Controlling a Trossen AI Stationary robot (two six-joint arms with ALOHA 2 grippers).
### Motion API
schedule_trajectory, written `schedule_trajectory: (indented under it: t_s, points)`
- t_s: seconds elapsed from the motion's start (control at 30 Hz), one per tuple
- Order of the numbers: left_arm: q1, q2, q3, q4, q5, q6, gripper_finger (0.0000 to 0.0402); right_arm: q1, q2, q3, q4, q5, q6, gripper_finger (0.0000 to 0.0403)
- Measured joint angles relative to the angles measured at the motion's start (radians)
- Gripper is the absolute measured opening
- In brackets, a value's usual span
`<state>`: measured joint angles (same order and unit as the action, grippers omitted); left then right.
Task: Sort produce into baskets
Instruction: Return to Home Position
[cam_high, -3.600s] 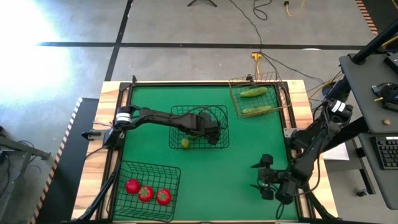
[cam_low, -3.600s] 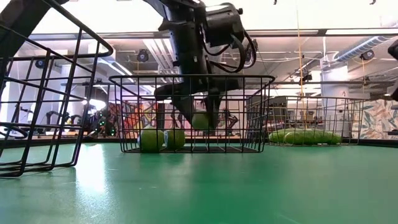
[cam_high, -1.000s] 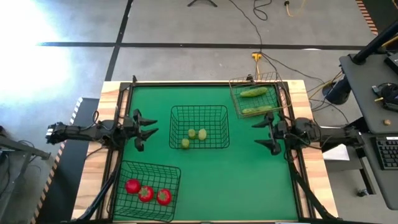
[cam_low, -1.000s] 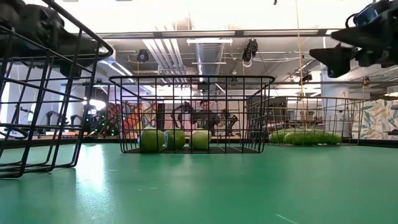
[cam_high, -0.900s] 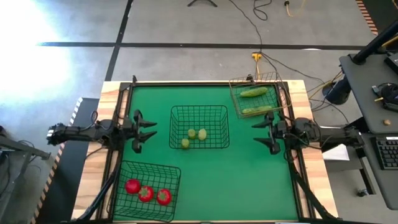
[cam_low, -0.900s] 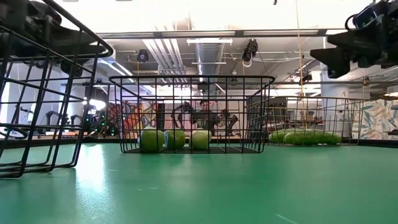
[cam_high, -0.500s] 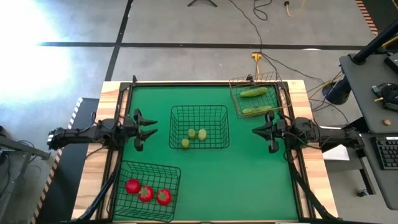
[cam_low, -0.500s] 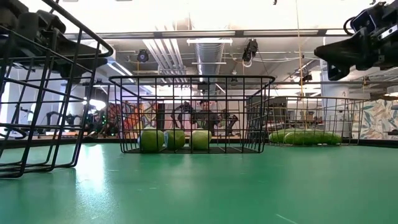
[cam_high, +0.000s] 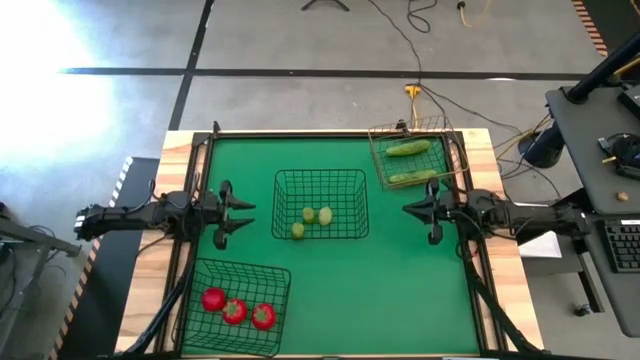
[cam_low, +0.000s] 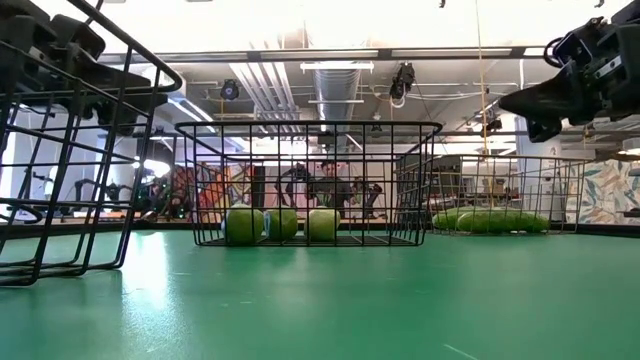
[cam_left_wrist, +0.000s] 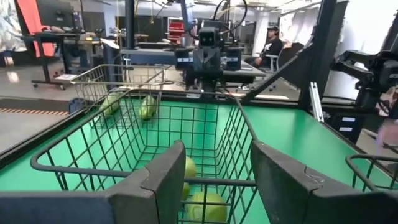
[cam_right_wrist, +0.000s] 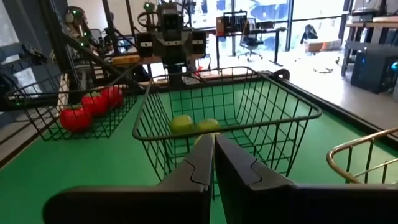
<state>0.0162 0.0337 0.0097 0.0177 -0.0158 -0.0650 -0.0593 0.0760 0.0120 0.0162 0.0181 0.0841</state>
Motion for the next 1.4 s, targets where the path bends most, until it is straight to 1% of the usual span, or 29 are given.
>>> schedule_trajectory:
  t_s: [0.23,1.4]
  points:
    - [-0.001,0.009,0.0,0.002,0.001,-0.007,0.0166,0.0,0.023,0.0,-0.001,0.001,0.012,0.0009]
    - [-0.001,0.021,0.0,0.005,0.0,-0.007,0.0165,0.0,0.024,-0.001,-0.003,0.002,0.013,0.0009]
